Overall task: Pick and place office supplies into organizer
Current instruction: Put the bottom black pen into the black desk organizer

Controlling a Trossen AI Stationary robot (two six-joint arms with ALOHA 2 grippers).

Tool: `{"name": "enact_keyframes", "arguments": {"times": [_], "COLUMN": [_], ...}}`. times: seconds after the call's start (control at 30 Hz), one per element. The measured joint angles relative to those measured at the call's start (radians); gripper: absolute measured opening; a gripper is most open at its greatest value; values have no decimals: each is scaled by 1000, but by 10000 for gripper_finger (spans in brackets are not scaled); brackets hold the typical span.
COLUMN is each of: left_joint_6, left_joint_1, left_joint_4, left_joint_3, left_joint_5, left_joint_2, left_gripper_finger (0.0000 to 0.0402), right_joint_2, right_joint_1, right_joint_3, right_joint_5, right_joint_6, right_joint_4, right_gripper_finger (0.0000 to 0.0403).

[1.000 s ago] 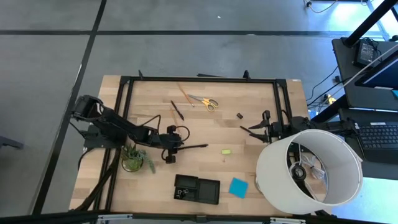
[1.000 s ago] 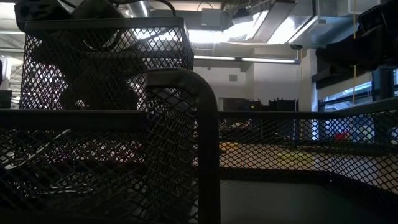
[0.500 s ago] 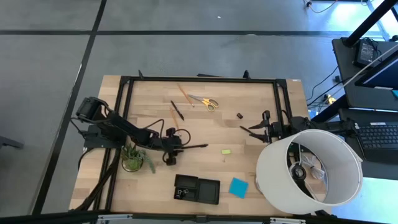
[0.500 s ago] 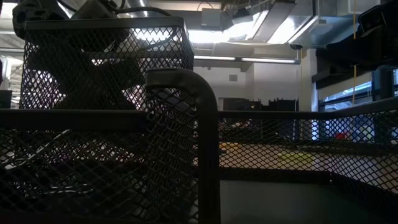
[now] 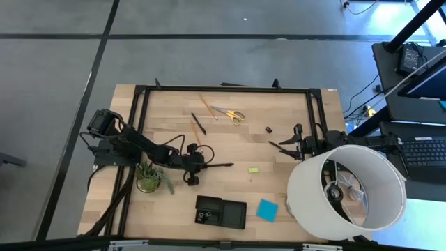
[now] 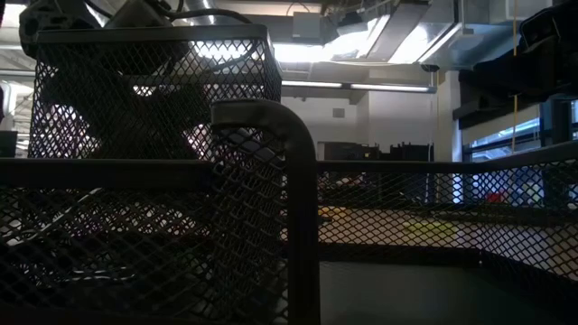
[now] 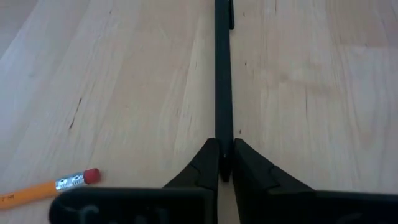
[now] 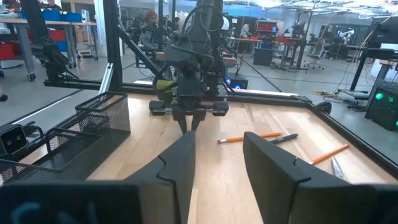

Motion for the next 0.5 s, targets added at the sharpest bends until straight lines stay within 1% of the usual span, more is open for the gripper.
{"name": "enact_keyframes", "arguments": {"times": [0.33, 0.5], "left_joint_6": [1, 1], "left_joint_1": [1, 1], "left_joint_4": [23, 36], "left_joint_3": [-2, -3], "left_joint_5": [-25, -42], "left_joint_2": [3, 3], "left_gripper_finger": [18, 18], "right_joint_2": [0, 5], "right_joint_1": [0, 0], "right_joint_3": [0, 0], "right_joint_5": [0, 0], "right_joint_6": [88, 94], "right_joint_4": [11, 8], "right_gripper_finger": [137, 137]}}
